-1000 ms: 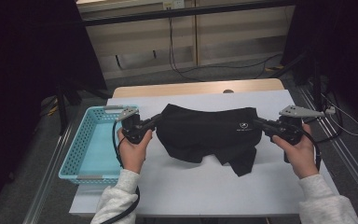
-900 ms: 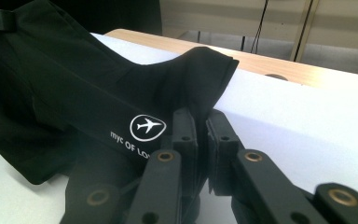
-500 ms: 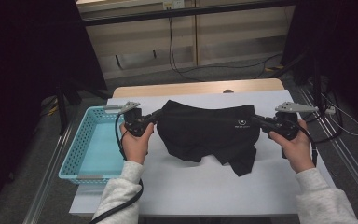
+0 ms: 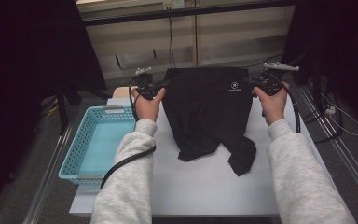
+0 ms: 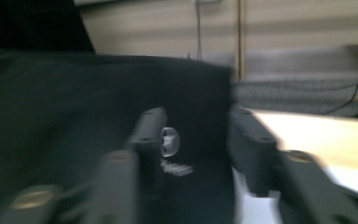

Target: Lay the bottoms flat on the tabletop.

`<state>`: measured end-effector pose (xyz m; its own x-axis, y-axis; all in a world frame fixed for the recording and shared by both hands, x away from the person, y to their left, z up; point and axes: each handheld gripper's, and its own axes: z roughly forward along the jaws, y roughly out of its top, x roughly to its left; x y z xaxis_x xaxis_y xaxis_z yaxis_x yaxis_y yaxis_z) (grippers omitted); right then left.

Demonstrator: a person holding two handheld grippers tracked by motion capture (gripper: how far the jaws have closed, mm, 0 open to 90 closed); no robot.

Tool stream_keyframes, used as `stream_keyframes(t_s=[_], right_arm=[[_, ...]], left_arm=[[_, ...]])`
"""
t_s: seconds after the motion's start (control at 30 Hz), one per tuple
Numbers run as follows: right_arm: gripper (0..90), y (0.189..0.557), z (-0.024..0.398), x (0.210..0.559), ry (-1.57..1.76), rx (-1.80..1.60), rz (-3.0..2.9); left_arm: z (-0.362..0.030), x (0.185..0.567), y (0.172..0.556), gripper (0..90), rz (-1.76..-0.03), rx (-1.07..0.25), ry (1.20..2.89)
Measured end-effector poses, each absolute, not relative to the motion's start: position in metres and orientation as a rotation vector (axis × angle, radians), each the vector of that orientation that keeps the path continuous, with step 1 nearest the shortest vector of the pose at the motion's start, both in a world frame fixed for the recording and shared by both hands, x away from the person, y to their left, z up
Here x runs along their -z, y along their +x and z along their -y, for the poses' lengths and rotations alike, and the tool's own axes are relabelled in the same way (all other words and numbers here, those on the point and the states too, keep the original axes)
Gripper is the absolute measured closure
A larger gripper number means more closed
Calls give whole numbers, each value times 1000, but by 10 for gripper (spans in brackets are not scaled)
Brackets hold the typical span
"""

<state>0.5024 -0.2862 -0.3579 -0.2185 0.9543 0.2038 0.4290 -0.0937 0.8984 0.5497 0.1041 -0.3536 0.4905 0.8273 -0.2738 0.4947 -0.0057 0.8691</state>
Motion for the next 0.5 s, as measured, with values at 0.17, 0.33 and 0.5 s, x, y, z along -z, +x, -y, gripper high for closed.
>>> stream_keyframes(t_s=[0.17,0.33,0.5], right_arm=[[373,477,273,389,1452,-1217,-1869],[290,423,271,412,1368,-1107,-1975],[271,375,269,424,1314,-1094,-2024]], left_arm=[[-89,386,523,319,-1070,-300,1776],[-84,407,492,246,-1004,-265,1857],[-87,411,458,206,-927,-254,1893]])
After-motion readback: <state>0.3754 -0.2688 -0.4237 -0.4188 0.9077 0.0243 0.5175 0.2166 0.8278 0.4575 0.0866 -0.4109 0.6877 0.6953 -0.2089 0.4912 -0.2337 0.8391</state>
